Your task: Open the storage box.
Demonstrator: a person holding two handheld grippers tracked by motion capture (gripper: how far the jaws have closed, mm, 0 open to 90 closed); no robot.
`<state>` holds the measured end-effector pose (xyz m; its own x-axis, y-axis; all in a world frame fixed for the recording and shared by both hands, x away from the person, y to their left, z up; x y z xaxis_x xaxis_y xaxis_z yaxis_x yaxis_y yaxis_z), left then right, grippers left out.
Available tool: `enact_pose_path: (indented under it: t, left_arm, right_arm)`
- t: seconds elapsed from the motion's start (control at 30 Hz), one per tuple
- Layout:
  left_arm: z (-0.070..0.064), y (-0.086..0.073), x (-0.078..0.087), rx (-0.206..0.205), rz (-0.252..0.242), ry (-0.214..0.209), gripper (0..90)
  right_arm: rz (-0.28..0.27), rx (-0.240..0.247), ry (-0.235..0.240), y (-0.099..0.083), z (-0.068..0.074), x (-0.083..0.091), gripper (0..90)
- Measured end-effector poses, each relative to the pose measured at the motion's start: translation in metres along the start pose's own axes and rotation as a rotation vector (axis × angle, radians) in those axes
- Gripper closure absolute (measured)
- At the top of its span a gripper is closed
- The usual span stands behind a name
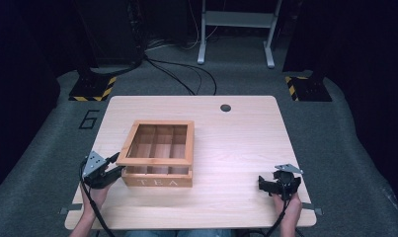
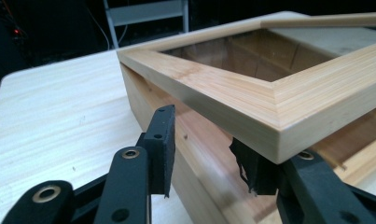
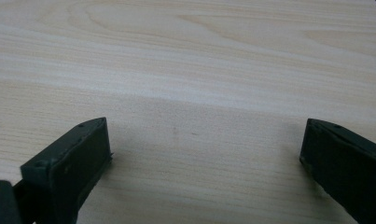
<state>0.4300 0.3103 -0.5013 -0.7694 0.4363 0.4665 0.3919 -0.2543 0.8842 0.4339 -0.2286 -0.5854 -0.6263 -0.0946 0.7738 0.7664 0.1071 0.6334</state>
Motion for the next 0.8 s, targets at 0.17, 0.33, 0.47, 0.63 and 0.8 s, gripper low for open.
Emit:
enact_pose_path:
  t: [0.17, 0.33, 0.47, 0.63, 0.8]
  left_arm:
    - [-0.001, -0.009, -0.003, 0.018, 0.023, -0.016, 57.4]
    - [0.0, -0.015, -0.005, 0.055, 0.045, -0.036, 53.3]
    - [0.0, -0.018, -0.006, 0.062, 0.066, -0.048, 51.2]
    - [0.001, -0.024, -0.007, 0.076, 0.095, -0.062, 48.3]
    - [0.002, -0.024, -0.007, 0.085, 0.097, -0.06, 46.6]
  right_arm:
    - [0.001, -0.003, 0.0, 0.0, 0.0, 0.0, 1.2]
    - [-0.001, -0.001, 0.0, 0.0, 0.0, 0.0, 1.2]
    - [-0.001, 0.001, 0.0, 0.0, 0.0, 0.0, 1.2]
    - [0.001, -0.003, 0.0, 0.0, 0.0, 0.0, 1.2]
    - [0.002, -0.005, 0.0, 0.0, 0.0, 0.0, 1.2]
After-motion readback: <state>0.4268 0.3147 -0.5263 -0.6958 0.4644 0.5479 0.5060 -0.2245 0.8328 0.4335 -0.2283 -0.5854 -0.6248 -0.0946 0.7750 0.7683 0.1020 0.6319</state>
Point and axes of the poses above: each handheld gripper's, and its own axes: x roughly backward along the jaws, y roughly out of its top, z roughly to its left, the point moved 8 cm from there along -x, roughly forward along the jaws, and after that the axes turned 7 degrees about z, right-handed, at the moved point
